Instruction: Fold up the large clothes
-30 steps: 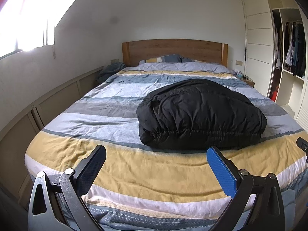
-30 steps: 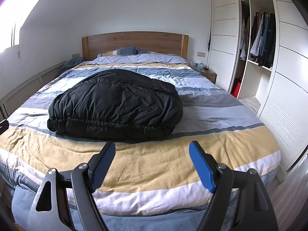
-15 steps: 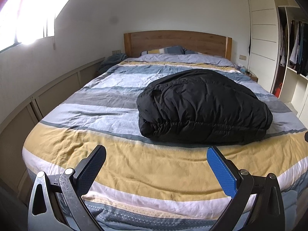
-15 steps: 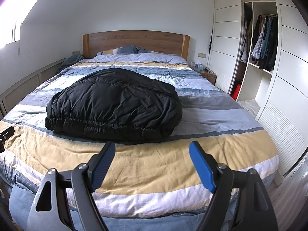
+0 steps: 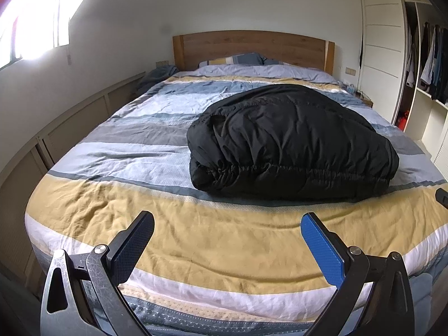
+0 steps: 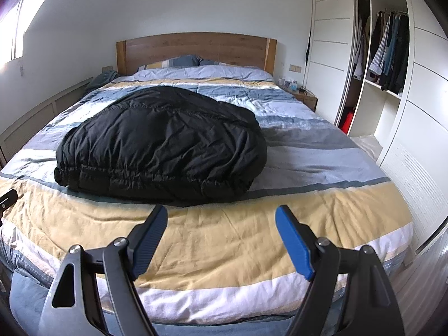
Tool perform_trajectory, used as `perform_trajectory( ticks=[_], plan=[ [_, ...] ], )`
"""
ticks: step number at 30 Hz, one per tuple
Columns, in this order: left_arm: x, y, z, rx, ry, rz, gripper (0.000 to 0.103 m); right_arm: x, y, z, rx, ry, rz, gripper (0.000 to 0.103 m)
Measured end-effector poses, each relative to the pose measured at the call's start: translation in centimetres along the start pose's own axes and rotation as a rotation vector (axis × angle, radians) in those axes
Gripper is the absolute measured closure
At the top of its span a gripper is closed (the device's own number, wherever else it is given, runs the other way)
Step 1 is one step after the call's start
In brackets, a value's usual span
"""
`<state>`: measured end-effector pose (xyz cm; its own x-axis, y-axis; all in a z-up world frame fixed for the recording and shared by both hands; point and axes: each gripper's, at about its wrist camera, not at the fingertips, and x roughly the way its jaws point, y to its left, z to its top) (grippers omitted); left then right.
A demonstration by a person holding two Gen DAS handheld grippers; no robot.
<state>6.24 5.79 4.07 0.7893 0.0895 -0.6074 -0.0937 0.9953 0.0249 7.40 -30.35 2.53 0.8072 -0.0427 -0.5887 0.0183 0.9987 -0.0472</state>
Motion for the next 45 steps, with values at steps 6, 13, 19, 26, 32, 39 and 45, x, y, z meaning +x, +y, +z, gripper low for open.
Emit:
perform_trajectory(
  ticks=[6,13,19,26,32,39,45],
  plan=[
    [1.0,0.0,0.2,-0.005,0.019,-0.011,0.001,1.8,-0.5,-0.3,0.009,0.034,-0.002,0.024],
    [1.8,0.3,-0.1,-0.002,0.034,-0.010,0.001,2.6,-0.7,-0.4,0.011,0.051,-0.011,0.024],
    [2.3,0.4,-0.4,0.001,0.044,-0.009,0.001,2.9,-0.7,-0.6,0.012,0.060,-0.016,0.024],
    [2.5,0.7,-0.6,-0.002,0.051,-0.008,0.001,3.1,-0.8,-0.6,0.013,0.066,-0.018,0.024],
    [2.7,1.1,-0.7,-0.010,0.057,0.000,0.001,3.1,-0.8,-0.6,0.015,0.067,-0.017,0.024],
    [2.9,1.3,-0.8,-0.011,0.062,0.002,0.000,3.1,-0.9,-0.7,0.015,0.067,-0.019,0.024],
    [2.9,1.2,-0.8,-0.010,0.060,0.000,0.001,3.1,-0.9,-0.7,0.018,0.068,-0.017,0.024]
  ],
)
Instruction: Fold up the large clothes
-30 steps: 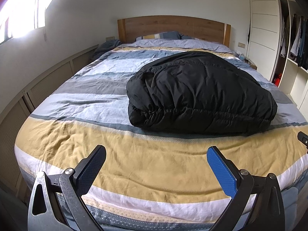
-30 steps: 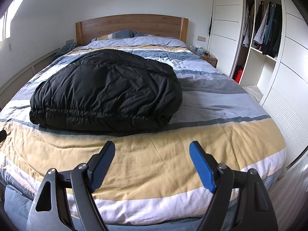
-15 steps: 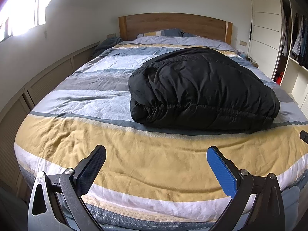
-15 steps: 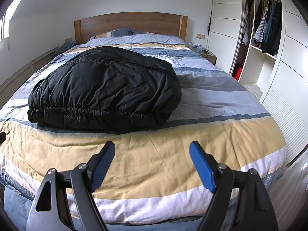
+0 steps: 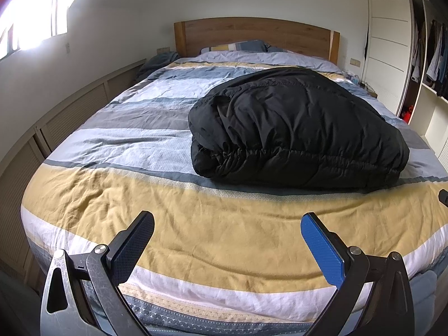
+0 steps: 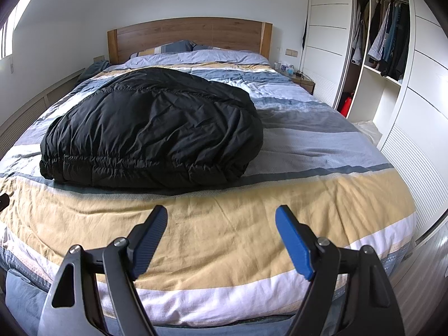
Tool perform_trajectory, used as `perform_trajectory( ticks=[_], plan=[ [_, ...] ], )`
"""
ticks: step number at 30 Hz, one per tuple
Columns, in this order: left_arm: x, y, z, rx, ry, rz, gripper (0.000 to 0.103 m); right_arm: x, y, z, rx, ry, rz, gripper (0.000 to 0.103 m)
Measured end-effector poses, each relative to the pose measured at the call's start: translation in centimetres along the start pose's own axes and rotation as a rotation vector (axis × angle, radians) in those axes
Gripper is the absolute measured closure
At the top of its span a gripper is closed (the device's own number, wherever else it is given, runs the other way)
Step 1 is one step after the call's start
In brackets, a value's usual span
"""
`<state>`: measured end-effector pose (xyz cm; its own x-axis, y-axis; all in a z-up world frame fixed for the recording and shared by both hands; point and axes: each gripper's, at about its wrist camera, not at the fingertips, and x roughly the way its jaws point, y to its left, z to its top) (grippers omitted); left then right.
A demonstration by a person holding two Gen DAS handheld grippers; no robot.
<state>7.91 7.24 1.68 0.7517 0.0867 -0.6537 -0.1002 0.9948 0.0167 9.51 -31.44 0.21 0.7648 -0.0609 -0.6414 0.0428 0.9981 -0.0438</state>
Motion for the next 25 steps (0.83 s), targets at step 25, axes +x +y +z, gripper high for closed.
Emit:
perform_trajectory(
  ticks=[25],
  plan=[
    [0.12,0.21,-0.02,-0.006,0.006,0.003,0.001,0.02,-0.02,-0.25,-0.002,0.002,0.000,0.024]
  ],
)
